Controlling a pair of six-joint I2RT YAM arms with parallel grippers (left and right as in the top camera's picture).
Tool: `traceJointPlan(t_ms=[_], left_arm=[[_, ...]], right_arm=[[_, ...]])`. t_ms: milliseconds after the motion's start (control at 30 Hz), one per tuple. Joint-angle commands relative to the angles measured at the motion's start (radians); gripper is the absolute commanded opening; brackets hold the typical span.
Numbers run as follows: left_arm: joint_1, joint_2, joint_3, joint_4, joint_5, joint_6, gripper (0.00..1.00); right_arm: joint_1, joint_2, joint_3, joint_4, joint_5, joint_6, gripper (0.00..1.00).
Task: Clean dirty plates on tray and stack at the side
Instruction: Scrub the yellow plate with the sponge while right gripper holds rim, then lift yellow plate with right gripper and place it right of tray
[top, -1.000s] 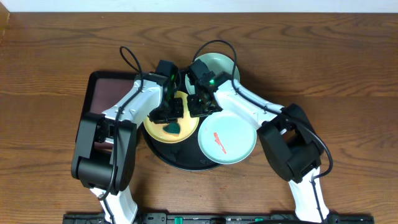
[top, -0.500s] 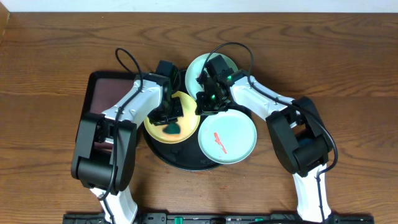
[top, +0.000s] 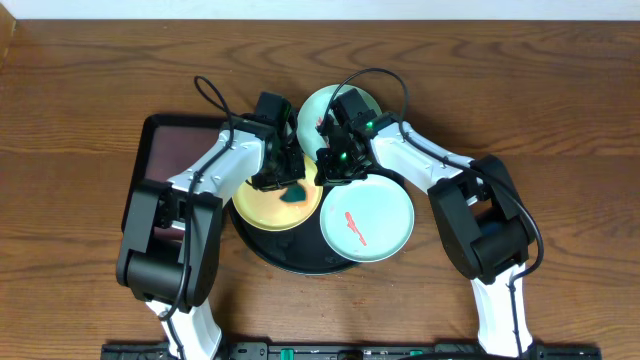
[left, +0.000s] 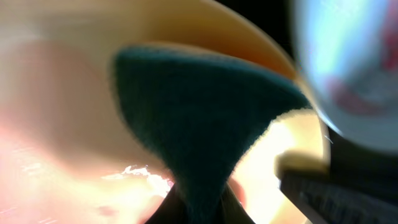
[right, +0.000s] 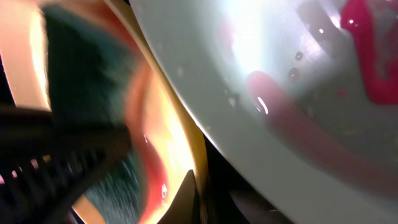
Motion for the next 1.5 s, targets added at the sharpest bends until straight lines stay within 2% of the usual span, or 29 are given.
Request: traceJointPlan(t_ms=[0, 67, 233, 300, 467, 567, 700, 867, 967, 1200, 1367, 1467], left_arm=[[0.03, 0.015, 0.001, -0.047, -0.437, -0.167, 0.07], [0.028, 0.006, 0.001, -0.1, -0.496, -0.202, 0.07], [0.026, 0.004, 0.001, -0.225, -0.472, -0.211, 0.07], [0.025, 0.004, 0.001, -0.255, -0.371, -0.161, 0.07], [0.025, 0.004, 0.001, -0.233, 0.049, 0.129, 0.07], [0.025, 0.004, 0.001, -0.197, 0.145, 0.183, 0.07], [0.029, 0.004, 0.001, -0.089, 0.082, 0.162, 0.07], [0.034, -0.005, 0.023, -0.009, -0.315, -0.01, 0.07], [0.042, -0.043, 0.074, -0.053, -0.314, -0.01, 0.07], [0.089, -0.224, 0.22, -0.282, -0.314, -0.01, 0.07], [0.184, -0.351, 0.223, -0.354, -0.314, -0.01, 0.08], [0.268, -0.37, 0.222, -0.399, -0.314, -0.009, 0.07]], right_arm=[[-0.006, 0.023, -0.032, -0.019, 0.024, -0.027, 0.01], [-0.005, 0.023, -0.032, -0.019, 0.031, -0.027, 0.01], [0.001, 0.023, -0.032, -0.018, 0.039, -0.027, 0.01], [0.002, 0.023, -0.032, -0.018, 0.039, -0.027, 0.01], [0.002, 0.023, -0.032, -0.017, 0.039, -0.027, 0.01], [0.002, 0.023, -0.032, -0.018, 0.039, -0.027, 0.01], [0.002, 0.023, -0.032, -0.018, 0.039, -0.027, 0.01], [0.004, 0.023, -0.032, -0.022, 0.052, -0.019, 0.01], [0.006, 0.023, -0.032, -0.03, 0.058, -0.019, 0.01], [0.007, 0.019, -0.025, -0.038, 0.05, -0.036, 0.01], [0.018, -0.027, -0.016, -0.046, 0.069, -0.08, 0.01], [0.044, -0.096, -0.016, -0.063, 0.19, -0.08, 0.01]])
